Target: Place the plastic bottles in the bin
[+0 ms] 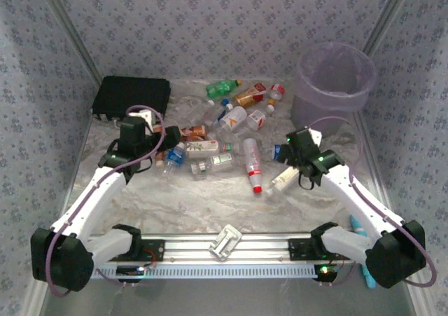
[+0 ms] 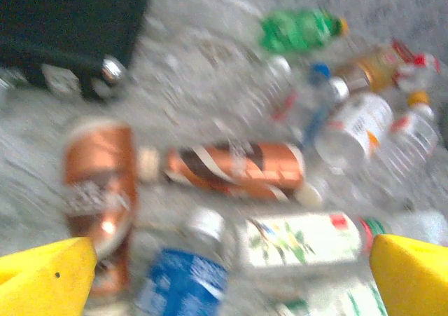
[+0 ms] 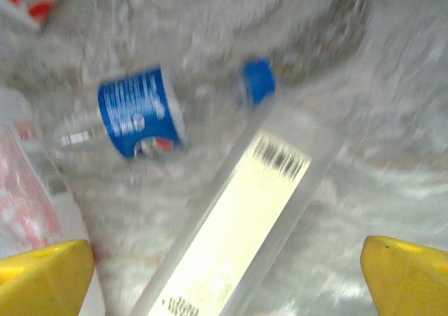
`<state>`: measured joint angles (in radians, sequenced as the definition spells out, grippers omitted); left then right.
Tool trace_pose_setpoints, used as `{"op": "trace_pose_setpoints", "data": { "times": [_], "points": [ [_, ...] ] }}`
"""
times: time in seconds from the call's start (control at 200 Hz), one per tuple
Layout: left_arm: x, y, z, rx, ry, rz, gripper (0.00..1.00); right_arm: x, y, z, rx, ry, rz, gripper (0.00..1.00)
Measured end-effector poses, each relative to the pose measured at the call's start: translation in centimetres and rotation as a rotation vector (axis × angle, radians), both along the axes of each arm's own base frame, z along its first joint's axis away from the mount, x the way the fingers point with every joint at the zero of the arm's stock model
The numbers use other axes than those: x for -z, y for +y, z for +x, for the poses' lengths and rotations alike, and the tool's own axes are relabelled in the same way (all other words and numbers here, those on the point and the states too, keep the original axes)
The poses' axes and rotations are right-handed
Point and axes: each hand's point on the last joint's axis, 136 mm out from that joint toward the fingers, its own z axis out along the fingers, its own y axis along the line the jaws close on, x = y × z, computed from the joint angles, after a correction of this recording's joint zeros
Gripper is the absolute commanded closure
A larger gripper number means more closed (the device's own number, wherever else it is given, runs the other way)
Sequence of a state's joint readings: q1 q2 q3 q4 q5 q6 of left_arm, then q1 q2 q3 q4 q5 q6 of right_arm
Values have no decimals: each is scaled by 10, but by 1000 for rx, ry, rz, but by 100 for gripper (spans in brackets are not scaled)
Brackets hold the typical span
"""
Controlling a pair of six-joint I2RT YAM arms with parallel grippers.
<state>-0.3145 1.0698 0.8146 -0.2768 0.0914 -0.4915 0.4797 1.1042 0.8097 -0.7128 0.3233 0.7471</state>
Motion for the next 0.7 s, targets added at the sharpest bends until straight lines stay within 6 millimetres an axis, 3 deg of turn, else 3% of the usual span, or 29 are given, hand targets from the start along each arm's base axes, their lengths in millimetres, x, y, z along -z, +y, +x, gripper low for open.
{"op": "trace_pose_setpoints", "data": {
  "times": [0.255,0.58,0.625,0.7],
  "points": [
    [7,-20,-10,41,64,-68,0,54,22,-13,54,162,78,2],
    [13,-19,-12,34,82,-70,0,78,23,-16,94,190,94,14],
    [14,-19,-12,34,85,-69,0,80,23,-16,93,191,93,20],
    [17,-19,-13,33,91,-67,0,84,22,-17,91,193,88,40]
  ]
}}
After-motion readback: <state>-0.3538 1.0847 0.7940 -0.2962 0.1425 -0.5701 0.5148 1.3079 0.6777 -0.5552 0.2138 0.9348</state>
